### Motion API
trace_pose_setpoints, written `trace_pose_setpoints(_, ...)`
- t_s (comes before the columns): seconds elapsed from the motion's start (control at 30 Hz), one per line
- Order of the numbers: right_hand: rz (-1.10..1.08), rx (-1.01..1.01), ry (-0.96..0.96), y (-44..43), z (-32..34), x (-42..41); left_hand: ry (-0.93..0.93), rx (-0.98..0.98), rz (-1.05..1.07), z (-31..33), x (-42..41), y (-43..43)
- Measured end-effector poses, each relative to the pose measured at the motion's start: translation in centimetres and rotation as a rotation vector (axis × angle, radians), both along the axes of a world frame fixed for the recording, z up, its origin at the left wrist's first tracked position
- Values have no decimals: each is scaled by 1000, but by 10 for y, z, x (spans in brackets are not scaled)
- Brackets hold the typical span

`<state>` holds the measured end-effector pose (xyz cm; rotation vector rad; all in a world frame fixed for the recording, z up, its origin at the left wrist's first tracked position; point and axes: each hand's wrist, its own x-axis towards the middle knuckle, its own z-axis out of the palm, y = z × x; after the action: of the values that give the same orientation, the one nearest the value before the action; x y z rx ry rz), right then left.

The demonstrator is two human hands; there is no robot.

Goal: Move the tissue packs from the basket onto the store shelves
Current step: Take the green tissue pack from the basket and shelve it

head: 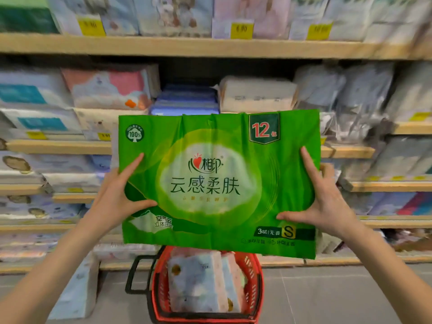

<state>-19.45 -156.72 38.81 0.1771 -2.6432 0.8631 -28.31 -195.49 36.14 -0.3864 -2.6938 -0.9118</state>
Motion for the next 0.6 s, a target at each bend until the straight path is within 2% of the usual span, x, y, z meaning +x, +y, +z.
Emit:
trace_pose_setpoints(0.3,-61,58,244,6,169,41,270,12,-30,185,27,16)
trace_pose_setpoints(0.6,-125,56,458,14,282,67,533,52,-52,306,46,39)
